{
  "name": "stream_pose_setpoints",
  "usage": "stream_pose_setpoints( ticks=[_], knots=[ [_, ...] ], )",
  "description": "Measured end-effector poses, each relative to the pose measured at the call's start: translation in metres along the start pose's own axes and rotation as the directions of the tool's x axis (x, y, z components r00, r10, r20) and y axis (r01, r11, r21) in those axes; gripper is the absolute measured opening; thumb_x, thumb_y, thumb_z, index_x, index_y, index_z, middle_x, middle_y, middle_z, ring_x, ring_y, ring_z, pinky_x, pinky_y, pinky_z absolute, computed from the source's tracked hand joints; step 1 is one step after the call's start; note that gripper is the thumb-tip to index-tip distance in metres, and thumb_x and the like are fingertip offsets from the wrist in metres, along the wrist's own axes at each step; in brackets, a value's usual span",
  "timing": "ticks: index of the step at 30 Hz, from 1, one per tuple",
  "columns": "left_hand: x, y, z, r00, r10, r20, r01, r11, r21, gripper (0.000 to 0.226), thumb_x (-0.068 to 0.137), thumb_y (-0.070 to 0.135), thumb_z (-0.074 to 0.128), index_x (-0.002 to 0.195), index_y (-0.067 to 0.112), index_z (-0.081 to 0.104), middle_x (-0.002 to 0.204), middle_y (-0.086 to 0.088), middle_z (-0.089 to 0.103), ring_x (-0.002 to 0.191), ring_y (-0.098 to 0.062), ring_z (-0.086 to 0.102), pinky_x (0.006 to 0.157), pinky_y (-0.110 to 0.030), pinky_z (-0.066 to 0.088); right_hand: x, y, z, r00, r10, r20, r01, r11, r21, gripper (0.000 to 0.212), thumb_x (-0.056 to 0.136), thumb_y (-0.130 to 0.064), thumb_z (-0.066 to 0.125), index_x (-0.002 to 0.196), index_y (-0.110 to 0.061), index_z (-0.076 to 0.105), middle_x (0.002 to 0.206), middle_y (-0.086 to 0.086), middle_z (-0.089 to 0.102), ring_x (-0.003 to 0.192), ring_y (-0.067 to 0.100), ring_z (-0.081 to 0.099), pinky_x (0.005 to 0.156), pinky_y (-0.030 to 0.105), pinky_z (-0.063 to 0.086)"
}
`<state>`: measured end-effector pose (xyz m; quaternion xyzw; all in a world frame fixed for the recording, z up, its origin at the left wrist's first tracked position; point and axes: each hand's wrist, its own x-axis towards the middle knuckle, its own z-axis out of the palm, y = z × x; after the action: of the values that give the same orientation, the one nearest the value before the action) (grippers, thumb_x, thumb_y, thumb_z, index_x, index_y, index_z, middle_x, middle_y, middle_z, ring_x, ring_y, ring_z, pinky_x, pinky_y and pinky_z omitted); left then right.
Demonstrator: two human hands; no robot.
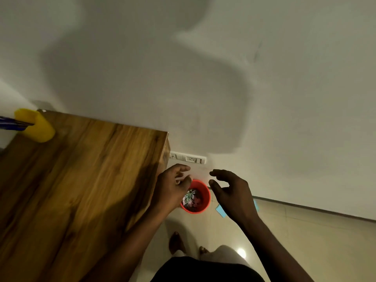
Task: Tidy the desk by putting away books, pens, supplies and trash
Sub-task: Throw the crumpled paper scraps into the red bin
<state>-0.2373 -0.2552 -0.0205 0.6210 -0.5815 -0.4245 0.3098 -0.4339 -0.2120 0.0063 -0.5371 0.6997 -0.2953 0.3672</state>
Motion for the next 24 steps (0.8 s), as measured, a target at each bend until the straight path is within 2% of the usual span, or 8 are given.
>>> stream_pose_setpoints(
  ticks=[2,4,9,12,15,18,20,24],
  knots=[
    [-0.012,0.006,-0.007,0.999,-0.004,-0.036,0.003,0.999,-0.042,0.025,0.09,0.023,0.072,0.115,0.03,0.07,0.116,0.018,0.07,0.108,-0.005,0.066,0.087,-0.031,0.06,0.001,-0.01,-0.001,0.999,-0.039,0.025,0.04,0.999,-0.017,0.025,0.094,-0.039,0.069,0.119,-0.042,0.068,0.12,-0.017,0.068,0.077,0.0,0.072,0.082,0.027,0.059],
    [-0.028,0.015,-0.014,0.995,-0.016,-0.096,0.009,0.997,-0.072,0.023,0.091,0.021,0.07,0.111,0.032,0.07,0.114,0.019,0.07,0.107,-0.005,0.066,0.087,-0.031,0.058,0.0,-0.023,-0.004,0.994,-0.087,0.068,0.089,0.996,-0.017,0.025,0.094,-0.041,0.068,0.119,-0.042,0.068,0.12,-0.017,0.068,0.071,0.0,0.072,0.083,0.032,0.06],
    [-0.074,0.035,-0.026,0.951,-0.07,-0.301,0.023,0.987,-0.159,0.022,0.09,0.017,0.072,0.102,0.035,0.07,0.107,0.015,0.073,0.101,-0.003,0.068,0.086,-0.027,0.057,0.001,-0.049,-0.016,0.942,-0.265,0.207,0.264,0.964,0.035,0.02,0.095,-0.036,0.069,0.113,-0.042,0.071,0.112,-0.02,0.07,0.08,0.004,0.072,0.068,0.014,0.052],
    [-0.11,0.045,-0.028,0.891,-0.154,-0.427,0.062,0.973,-0.221,0.018,0.09,0.015,0.073,0.106,0.024,0.072,0.103,0.015,0.073,0.099,0.004,0.067,0.086,-0.018,0.056,-0.002,-0.06,-0.02,0.869,-0.374,0.323,0.377,0.925,0.056,0.02,0.095,-0.032,0.068,0.114,-0.039,0.073,0.113,-0.022,0.071,0.101,-0.003,0.067,0.075,0.013,0.054],
    [-0.15,0.045,-0.024,0.776,-0.205,-0.596,0.075,0.969,-0.236,0.017,0.09,0.02,0.074,0.107,0.023,0.073,0.099,0.017,0.074,0.096,0.006,0.068,0.081,-0.021,0.058,-0.01,-0.072,-0.016,0.748,-0.467,0.472,0.48,0.871,0.1,0.021,0.096,-0.033,0.066,0.115,-0.039,0.073,0.113,-0.026,0.07,0.101,-0.003,0.067,0.079,0.019,0.057],
    [-0.193,0.038,-0.017,0.649,-0.275,-0.71,0.119,0.958,-0.262,0.016,0.087,0.033,0.074,0.102,0.032,0.074,0.099,0.018,0.075,0.097,0.0,0.069,0.081,-0.03,0.06,-0.029,-0.078,-0.006,0.639,-0.514,0.573,0.491,0.845,0.211,0.016,0.096,-0.028,0.068,0.107,-0.038,0.074,0.099,-0.035,0.069,0.091,-0.004,0.069,0.071,0.012,0.053],
    [-0.228,0.035,-0.011,0.579,-0.331,-0.745,0.147,0.941,-0.304,0.014,0.086,0.032,0.076,0.1,0.033,0.072,0.1,0.019,0.074,0.098,0.001,0.068,0.082,-0.029,0.059,-0.047,-0.077,0.004,0.547,-0.561,0.621,0.499,0.815,0.296,0.014,0.096,-0.022,0.069,0.103,-0.032,0.075,0.095,-0.03,0.072,0.094,-0.008,0.068,0.072,0.009,0.051],
    [-0.298,0.034,0.01,0.443,-0.415,-0.795,0.211,0.91,-0.357,0.015,0.087,0.026,0.078,0.095,0.035,0.07,0.097,0.023,0.073,0.095,0.004,0.068,0.083,-0.023,0.058,-0.084,-0.068,0.028,0.372,-0.586,0.72,0.552,0.764,0.336,0.018,0.094,-0.025,0.071,0.111,-0.026,0.076,0.103,-0.018,0.075,0.102,-0.004,0.068,0.079,0.014,0.056]
  ],
)
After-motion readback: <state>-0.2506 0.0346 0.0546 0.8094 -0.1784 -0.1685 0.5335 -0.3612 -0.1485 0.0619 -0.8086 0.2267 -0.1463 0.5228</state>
